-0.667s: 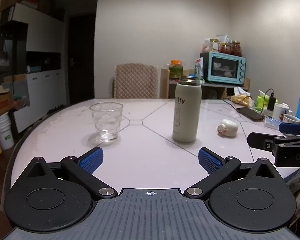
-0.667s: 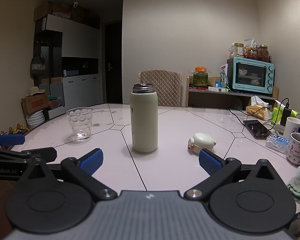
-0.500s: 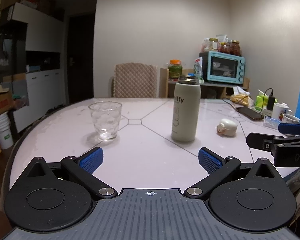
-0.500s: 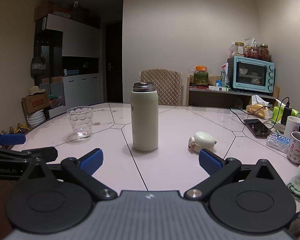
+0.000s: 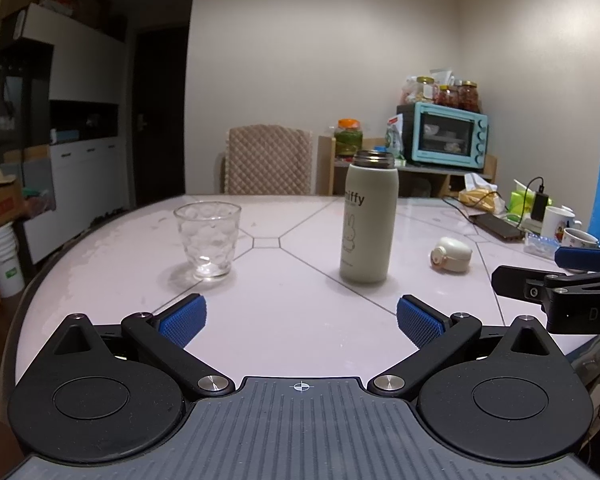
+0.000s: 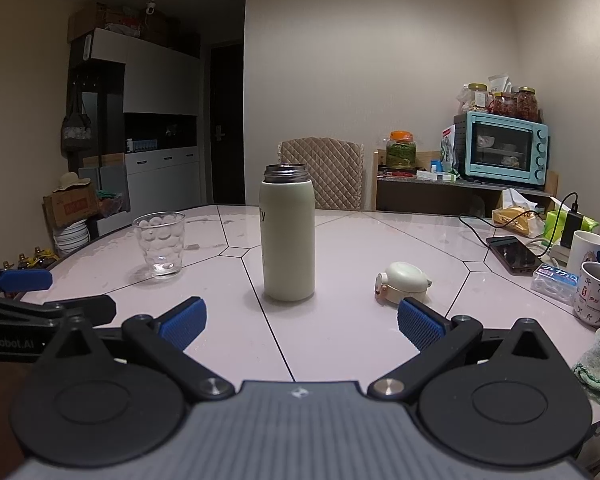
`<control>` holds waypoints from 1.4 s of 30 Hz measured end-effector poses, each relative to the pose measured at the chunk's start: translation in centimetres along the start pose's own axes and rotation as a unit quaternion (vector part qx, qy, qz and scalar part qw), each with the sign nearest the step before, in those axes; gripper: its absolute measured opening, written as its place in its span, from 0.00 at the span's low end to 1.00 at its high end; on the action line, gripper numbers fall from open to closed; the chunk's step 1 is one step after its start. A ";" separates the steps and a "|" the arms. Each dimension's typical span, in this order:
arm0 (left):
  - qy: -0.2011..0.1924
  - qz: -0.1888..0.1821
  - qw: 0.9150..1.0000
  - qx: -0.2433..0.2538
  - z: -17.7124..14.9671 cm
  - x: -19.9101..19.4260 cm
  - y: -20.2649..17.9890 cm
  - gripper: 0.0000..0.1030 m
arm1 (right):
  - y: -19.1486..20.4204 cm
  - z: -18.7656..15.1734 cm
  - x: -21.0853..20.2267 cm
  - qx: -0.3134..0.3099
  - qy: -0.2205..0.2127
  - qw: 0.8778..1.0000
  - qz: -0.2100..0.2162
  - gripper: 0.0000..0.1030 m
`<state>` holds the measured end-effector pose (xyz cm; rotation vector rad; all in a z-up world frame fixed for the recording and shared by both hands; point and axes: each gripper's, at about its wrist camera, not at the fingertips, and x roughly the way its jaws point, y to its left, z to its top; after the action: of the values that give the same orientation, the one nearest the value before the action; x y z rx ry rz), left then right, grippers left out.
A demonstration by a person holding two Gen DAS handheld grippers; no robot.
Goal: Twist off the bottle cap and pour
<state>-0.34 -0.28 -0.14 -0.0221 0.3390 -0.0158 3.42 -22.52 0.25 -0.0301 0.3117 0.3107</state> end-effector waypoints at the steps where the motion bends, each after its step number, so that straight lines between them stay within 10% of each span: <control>1: 0.000 0.000 1.000 0.000 0.0 0.0 0.0 1.00 | 0.0 0.0 0.0 0.000 0.000 1.000 0.000 1.00; 42: 0.008 0.011 1.000 0.003 0.5 3.2 3.0 1.00 | 0.8 0.3 2.8 0.004 -0.017 1.000 0.007 1.00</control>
<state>2.88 2.62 -0.77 -0.0126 0.3546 0.0055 5.87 -20.93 -0.27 -0.0150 0.2789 0.3240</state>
